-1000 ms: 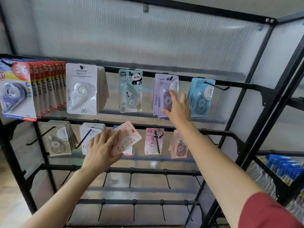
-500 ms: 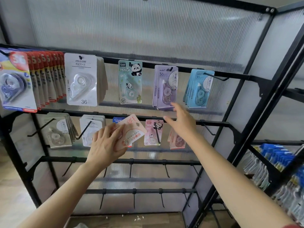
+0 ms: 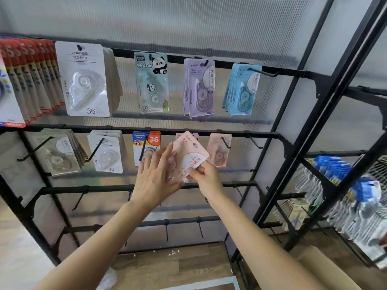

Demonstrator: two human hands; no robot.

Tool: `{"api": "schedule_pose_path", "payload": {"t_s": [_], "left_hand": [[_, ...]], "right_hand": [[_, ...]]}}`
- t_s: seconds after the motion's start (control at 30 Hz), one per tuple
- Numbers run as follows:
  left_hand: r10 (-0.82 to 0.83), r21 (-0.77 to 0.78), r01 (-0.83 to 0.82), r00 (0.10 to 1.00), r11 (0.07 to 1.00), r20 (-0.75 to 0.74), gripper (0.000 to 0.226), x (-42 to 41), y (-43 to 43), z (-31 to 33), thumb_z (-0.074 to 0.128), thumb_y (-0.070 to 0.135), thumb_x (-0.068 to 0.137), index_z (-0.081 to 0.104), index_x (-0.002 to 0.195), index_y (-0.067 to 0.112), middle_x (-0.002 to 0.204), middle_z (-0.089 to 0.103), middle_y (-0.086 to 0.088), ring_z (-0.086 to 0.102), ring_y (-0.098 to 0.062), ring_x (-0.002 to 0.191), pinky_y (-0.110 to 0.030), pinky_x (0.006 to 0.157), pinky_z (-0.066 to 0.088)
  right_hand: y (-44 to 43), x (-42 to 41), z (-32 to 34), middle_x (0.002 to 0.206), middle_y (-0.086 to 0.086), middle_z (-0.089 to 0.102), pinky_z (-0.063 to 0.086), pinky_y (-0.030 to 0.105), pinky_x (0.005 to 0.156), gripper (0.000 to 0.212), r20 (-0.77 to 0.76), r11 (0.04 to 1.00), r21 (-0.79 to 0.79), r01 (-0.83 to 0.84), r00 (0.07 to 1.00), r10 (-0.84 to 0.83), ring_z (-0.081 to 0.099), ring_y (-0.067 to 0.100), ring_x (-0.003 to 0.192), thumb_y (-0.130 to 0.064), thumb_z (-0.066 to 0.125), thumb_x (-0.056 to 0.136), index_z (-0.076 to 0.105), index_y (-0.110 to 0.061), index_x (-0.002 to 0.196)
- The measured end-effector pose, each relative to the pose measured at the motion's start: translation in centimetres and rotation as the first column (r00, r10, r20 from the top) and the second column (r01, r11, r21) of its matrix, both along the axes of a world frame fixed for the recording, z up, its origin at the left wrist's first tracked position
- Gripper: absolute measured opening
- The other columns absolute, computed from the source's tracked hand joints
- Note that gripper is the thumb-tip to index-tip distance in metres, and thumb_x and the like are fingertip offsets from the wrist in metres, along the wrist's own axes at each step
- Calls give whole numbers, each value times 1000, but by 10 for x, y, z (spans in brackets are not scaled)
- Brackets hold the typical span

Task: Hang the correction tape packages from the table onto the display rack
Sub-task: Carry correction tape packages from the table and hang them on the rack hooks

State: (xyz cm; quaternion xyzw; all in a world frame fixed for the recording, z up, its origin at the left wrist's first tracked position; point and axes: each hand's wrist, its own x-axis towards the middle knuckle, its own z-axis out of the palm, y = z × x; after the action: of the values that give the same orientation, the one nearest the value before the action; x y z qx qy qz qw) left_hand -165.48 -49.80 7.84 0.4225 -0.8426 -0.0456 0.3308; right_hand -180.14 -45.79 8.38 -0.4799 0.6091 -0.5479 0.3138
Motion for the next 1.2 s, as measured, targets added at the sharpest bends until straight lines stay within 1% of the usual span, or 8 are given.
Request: {"api": "schedule_pose_path", "payload": {"t_s": [0.1, 0.23, 0.4, 0.63, 0.83, 0.97, 1.07, 1.2], "left_hand": [[-47, -30, 48, 998, 998, 34, 88, -2, 4, -6, 67, 53, 76, 34, 145, 10, 139, 45, -15, 46, -36, 123, -47, 100, 36], [-63, -10, 63, 995, 998, 80, 79, -10, 4, -12, 33, 61, 83, 35, 145, 13, 147, 36, -15, 37, -35, 132, -47, 107, 27], [-70, -9, 72, 989, 997, 129, 65, -40, -7, -16, 54, 40, 92, 28, 148, 19, 154, 26, -9, 26, -30, 138, -43, 112, 18], [-25, 12, 23, 978, 1000, 206, 66, -100, -38, -17, 45, 46, 94, 18, 150, 25, 156, 19, -4, 17, -25, 141, -41, 115, 13], [105, 11, -111, 967, 994, 234, 66, -136, -71, -10, 42, 49, 95, 15, 150, 26, 157, 17, -2, 14, -24, 143, -42, 117, 10], [179, -12, -181, 955, 983, 235, 60, -143, -72, -14, 42, 45, 95, 24, 149, 24, 155, 25, -3, 20, -23, 142, -41, 116, 14], [225, -28, -224, 947, 974, 229, 57, -143, -73, -16, 44, 42, 95, 30, 147, 22, 153, 29, -3, 23, -24, 141, -40, 114, 15], [237, -44, -233, 945, 972, 224, 51, -144, -74, -18, 51, 34, 94, 42, 141, 19, 147, 40, -6, 30, -27, 138, -42, 112, 19]], "right_hand": [[12, -17, -7, 91, -1, 66, 52, 15, 64, 21, 4, 998, -11, 61, 998, -61, 63, 2, 73, 3, 51, 93, 58, -7, 111], [34, -63, -24, 98, 3, 68, 52, 35, 77, 19, -203, 976, 44, 215, 958, -202, 64, 17, 85, -3, 53, 93, 61, -7, 109], [49, -117, -44, 65, -4, 51, 33, 26, 55, 33, -368, 938, 144, 316, 897, -245, 46, 14, 63, -3, 55, 92, 43, -18, 64], [20, -160, -60, 83, 10, 61, 43, 24, 62, 11, -285, 922, 207, 328, 921, -264, 55, 22, 75, -5, 53, 93, 57, 2, 86], [-24, -186, -59, 95, 25, 64, 41, 32, 67, 17, -240, 947, 174, 270, 944, -225, 60, 37, 81, -6, 52, 94, 54, 11, 93], [-42, -198, -66, 91, 16, 66, 52, 39, 71, 11, -181, 966, 137, 217, 965, -191, 60, 23, 80, -4, 54, 93, 58, 5, 90], [-52, -204, -72, 76, 0, 61, 44, 18, 59, 14, -153, 976, 92, 195, 972, -179, 54, 11, 69, -5, 56, 93, 57, -9, 79], [-62, -206, -82, 90, 17, 67, 47, 36, 71, 13, -122, 977, 99, 189, 977, -176, 58, 24, 78, -6, 55, 94, 62, 4, 92]]}}
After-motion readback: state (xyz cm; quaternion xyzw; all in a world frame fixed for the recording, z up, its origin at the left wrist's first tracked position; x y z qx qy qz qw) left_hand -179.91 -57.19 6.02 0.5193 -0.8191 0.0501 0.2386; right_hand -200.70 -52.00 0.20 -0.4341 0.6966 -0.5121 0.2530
